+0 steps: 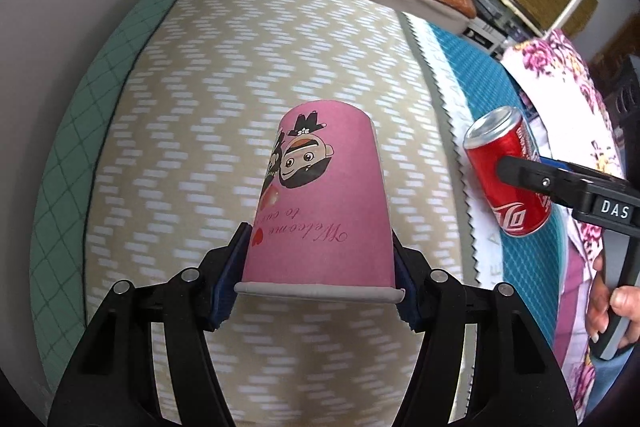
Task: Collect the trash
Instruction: 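Grasp the pink paper cup with the left tool while the right tool grasps the red can, then carry the cup and can over the teal bin and release both inside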
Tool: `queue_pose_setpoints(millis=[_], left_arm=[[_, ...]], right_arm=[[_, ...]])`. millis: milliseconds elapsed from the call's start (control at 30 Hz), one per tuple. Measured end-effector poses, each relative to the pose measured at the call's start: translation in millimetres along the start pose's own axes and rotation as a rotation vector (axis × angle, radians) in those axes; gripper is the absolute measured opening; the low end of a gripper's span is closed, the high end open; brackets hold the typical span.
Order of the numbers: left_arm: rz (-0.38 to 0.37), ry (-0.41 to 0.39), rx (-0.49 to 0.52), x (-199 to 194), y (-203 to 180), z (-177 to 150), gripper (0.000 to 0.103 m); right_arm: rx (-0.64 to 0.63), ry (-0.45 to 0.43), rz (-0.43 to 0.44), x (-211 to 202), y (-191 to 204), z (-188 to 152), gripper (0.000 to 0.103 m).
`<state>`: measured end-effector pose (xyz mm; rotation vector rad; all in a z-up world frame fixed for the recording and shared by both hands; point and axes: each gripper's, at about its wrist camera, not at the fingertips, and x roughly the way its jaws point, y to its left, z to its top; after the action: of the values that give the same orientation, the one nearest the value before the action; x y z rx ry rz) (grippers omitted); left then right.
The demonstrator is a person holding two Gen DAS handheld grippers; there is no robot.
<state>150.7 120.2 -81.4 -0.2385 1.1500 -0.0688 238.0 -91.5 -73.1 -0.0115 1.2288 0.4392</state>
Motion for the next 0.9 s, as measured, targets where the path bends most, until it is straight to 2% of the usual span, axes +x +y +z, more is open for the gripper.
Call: queue_pose_setpoints(millis=[367,600,900], left_arm=[[-0.022,0.019,0.155,0,-91,-19,0.064],[-0.051,0.029,0.281,4,-170,-37,0.064],[-0.062,0.041,0.421,9,-257,-55,0.064]], right_arm=[[0.151,-0.097,0.001,-57,-58,-47,0.068],[0.297,-0.184,-0.011,-97,-119,-87,0.068],[0.410,-0.268,-0.058,-142,-189,-144,0.068]])
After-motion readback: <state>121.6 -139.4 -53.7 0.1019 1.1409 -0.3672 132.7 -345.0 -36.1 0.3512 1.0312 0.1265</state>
